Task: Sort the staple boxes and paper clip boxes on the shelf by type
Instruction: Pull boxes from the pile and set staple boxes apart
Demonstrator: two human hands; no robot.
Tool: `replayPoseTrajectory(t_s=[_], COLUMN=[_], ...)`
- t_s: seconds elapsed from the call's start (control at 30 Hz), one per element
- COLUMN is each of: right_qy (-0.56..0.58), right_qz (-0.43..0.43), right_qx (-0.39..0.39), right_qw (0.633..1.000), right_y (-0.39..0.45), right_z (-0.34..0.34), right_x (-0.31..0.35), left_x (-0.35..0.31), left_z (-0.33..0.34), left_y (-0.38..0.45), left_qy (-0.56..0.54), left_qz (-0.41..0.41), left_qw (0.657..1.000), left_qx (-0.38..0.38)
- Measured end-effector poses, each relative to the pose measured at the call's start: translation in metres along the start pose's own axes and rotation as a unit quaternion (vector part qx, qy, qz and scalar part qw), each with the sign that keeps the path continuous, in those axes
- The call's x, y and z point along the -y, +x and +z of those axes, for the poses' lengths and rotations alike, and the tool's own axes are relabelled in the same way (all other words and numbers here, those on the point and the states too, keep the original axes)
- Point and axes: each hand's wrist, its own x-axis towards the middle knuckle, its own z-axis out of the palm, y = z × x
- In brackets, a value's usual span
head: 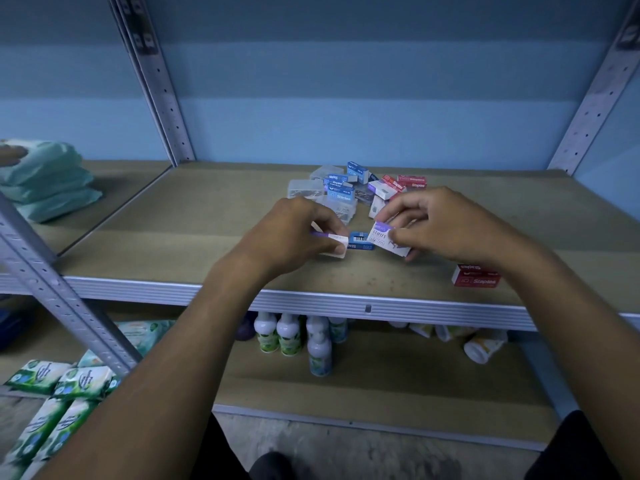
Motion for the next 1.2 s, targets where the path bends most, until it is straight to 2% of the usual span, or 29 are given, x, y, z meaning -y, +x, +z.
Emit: replayPoseTrajectory(t_s=[0.27,0.43,0.73,0.93,1.2], right_qy=[-0.052,-0.117,-0.115,-0.156,-0.179], right_qz=[-0.023,-0.030,-0.026,-0.060,-0.050], right_qx=[-0.003,0.022,0.049,0.086,0.081], right_qw=[0.998,0.992,0.992,0.982,0.979], right_y=[-0.0057,-0.0063,-0.0042,-0.0071,-0.0080], right_z=[0.0019,0.0036,0.0070,0.0082,0.0057], right_x=[0.0018,0.0035,0.0027,0.0070,0.0076], left_x=[0.0010,0.0024,0.0033,0.0017,-0.0005], left_z=[-0.0030,-0.0022,-0.0005,-0.0015,0.0002], left_y=[-0.0040,-0.0044,-0.0045,-0.0069,-0.0072], left_qy=[-0.005,0.006,0.004,-0.002,0.017], left_qz=[0.005,0.007,0.010,0.023,0.031], left_qw=[1.000,0.999,0.999,0.998,0.998], left_qx=[0.020,0.031,0.048,0.051,0.050])
